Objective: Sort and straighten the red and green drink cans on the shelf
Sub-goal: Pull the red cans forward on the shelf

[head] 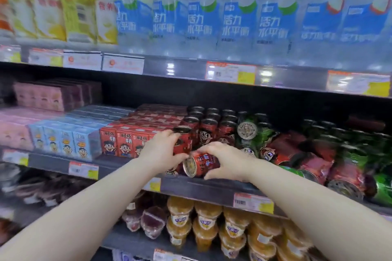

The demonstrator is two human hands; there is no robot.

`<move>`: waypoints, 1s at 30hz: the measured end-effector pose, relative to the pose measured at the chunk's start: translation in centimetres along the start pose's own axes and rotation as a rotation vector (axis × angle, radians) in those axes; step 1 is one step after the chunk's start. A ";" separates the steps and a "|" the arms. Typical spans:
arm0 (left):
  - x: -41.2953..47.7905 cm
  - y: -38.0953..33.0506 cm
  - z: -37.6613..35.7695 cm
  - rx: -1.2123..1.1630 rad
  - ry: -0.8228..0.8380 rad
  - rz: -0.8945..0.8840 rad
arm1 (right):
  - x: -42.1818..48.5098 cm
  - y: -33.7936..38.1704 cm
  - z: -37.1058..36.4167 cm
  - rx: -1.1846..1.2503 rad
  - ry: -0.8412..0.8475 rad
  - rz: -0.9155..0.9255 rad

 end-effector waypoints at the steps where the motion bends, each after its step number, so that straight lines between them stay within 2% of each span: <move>1: -0.1 0.1 -0.2 0.014 0.004 0.014 | 0.6 0.0 -0.3 -0.009 0.012 0.039; 8: 0.1 1.9 -0.1 0.078 -0.025 0.078 | 3.0 0.6 -1.8 -0.078 0.084 0.162; 13: 0.8 2.1 -0.3 0.097 -0.007 0.022 | 3.7 0.1 -1.7 -0.080 0.059 0.159; 21: 2.0 1.9 0.1 0.175 -0.008 -0.140 | 3.8 -1.1 -0.5 0.306 -0.037 0.042; 30: 2.2 2.5 -1.1 -0.017 0.129 -0.212 | 3.5 -3.2 -2.2 0.767 -0.194 -0.204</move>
Point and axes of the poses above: each hand's wrist, its own x-axis towards the middle knuckle, its own z-axis out of the back of the hand, y = z × x, the point moved 7 cm from there along x, towards the middle knuckle, and after that the axes turned 2 degrees about x, right-handed, at the moved point
